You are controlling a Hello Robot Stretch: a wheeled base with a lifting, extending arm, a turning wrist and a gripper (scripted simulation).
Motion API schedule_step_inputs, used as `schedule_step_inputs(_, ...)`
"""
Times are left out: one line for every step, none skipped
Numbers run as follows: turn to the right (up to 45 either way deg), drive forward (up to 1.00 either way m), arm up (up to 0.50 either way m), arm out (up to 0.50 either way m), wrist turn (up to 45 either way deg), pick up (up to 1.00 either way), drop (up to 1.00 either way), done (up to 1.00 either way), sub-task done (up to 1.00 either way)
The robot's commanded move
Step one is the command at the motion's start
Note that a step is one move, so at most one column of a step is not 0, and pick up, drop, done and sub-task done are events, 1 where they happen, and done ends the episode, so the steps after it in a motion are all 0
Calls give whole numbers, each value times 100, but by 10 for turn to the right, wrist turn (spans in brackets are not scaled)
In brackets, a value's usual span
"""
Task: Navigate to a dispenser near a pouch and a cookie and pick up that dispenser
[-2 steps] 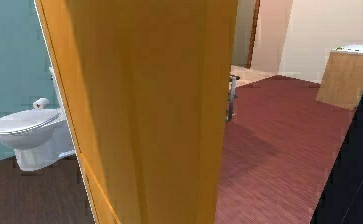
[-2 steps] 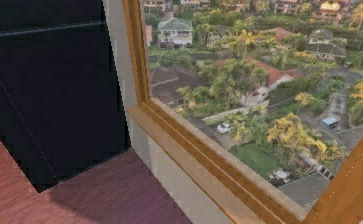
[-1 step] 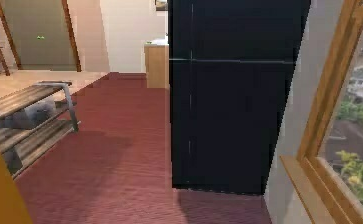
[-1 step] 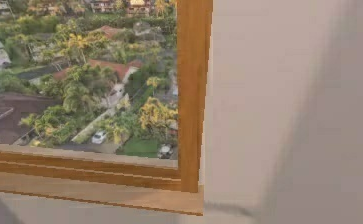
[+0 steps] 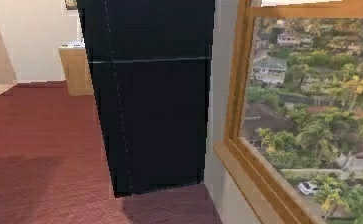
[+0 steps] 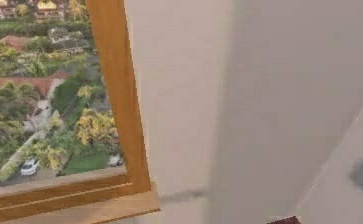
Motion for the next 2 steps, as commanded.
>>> schedule_step_inputs(-450, 0, 0, 0, 0, 0, 0, 0, 0)
schedule_step_inputs(420, 0, 0, 0, 0, 0, 0, 0, 0)
